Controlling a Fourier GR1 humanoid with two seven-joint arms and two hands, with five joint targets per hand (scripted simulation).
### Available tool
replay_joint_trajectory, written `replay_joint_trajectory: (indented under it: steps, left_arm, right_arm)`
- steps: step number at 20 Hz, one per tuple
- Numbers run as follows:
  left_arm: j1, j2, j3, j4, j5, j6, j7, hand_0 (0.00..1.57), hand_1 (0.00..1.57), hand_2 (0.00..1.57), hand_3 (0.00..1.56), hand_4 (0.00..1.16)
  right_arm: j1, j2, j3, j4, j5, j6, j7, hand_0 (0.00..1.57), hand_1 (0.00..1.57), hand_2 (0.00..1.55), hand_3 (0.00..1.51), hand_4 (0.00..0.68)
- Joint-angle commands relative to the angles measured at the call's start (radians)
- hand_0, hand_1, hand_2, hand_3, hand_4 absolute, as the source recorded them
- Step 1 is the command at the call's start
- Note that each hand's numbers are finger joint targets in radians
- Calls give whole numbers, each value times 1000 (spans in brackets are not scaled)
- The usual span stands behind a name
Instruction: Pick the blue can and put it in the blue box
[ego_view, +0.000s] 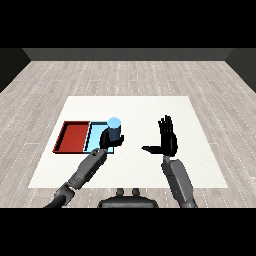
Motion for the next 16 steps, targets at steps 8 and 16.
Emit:
replay_joint_trajectory:
  steps: [8,16]
  left_arm:
    - [-139,188,43,145,-126,101,272,1571,1571,1571,1504,1115]
    - [-240,147,-28,513,-225,131,516,1437,1437,1353,1181,940]
  right_arm:
    - [82,-9,-100,30,-79,79,-63,0,0,0,0,0]
    - [80,-4,-101,36,-79,86,-62,0,0,0,0,0]
